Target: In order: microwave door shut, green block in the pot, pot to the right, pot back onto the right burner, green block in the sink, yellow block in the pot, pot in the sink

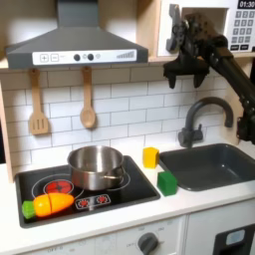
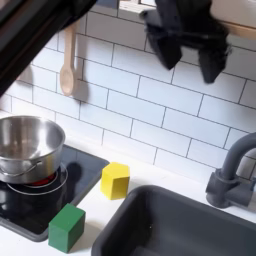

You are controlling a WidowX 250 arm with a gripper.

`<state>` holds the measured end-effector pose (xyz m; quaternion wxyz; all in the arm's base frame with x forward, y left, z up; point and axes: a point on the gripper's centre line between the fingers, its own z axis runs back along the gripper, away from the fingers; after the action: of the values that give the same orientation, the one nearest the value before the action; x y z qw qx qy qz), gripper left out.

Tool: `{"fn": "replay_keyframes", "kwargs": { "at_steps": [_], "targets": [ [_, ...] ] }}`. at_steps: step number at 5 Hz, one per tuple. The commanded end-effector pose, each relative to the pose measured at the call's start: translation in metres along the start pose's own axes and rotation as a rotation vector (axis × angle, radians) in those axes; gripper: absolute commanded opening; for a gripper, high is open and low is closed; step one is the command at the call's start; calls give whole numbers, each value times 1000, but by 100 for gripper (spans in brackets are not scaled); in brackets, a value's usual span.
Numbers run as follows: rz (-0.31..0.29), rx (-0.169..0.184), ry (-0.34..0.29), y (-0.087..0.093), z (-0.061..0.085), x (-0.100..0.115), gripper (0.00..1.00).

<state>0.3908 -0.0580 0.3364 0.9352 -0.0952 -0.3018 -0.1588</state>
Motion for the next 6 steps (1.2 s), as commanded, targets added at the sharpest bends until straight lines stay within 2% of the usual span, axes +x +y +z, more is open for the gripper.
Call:
{"fn": "replay_keyframes", "kwargs": {
  "at_steps": [1, 3, 4, 5, 6],
  "targets": [
    [65, 78, 110, 17, 7, -51, 100],
    [126, 147, 234, 23, 4, -96, 100],
    [152, 170, 281, 26, 1, -113, 100],
    [163, 188, 305, 28, 0, -121, 100],
    [211, 221, 335, 33, -3, -130, 100]
  ]
}}
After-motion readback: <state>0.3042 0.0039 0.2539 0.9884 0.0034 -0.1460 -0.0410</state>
